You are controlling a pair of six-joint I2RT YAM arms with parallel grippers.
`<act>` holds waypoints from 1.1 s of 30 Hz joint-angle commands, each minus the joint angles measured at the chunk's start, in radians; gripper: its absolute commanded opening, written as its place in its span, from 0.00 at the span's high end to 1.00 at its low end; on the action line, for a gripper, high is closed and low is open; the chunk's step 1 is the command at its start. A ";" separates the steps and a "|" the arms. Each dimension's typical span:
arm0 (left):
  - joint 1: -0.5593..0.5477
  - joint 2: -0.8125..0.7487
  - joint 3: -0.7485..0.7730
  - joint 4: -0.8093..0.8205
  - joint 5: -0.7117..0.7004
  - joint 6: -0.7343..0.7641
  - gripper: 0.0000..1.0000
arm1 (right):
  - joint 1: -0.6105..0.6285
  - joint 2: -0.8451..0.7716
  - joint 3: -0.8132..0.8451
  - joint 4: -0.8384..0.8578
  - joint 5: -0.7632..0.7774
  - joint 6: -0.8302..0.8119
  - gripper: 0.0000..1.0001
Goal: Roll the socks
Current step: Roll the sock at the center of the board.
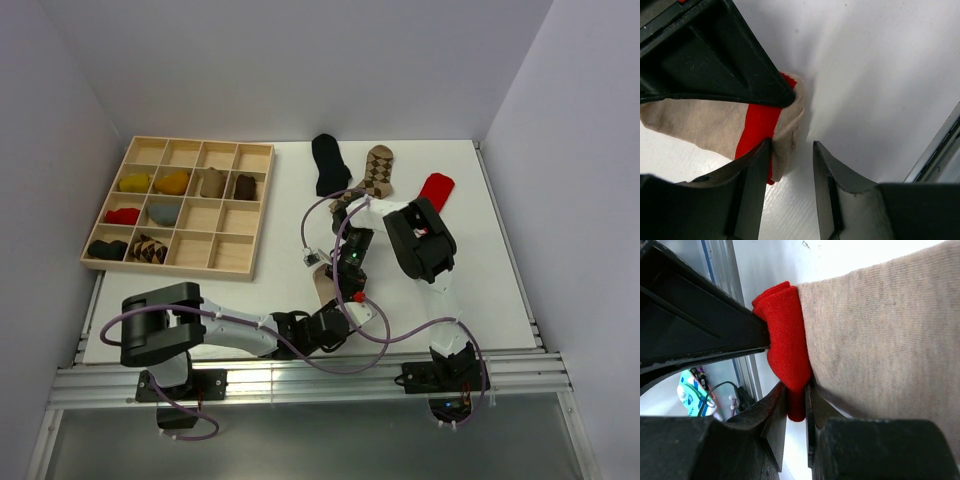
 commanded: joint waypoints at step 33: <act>0.370 0.091 0.029 -0.170 0.808 -0.394 1.00 | -0.337 -0.547 -0.229 0.536 -0.031 0.332 0.41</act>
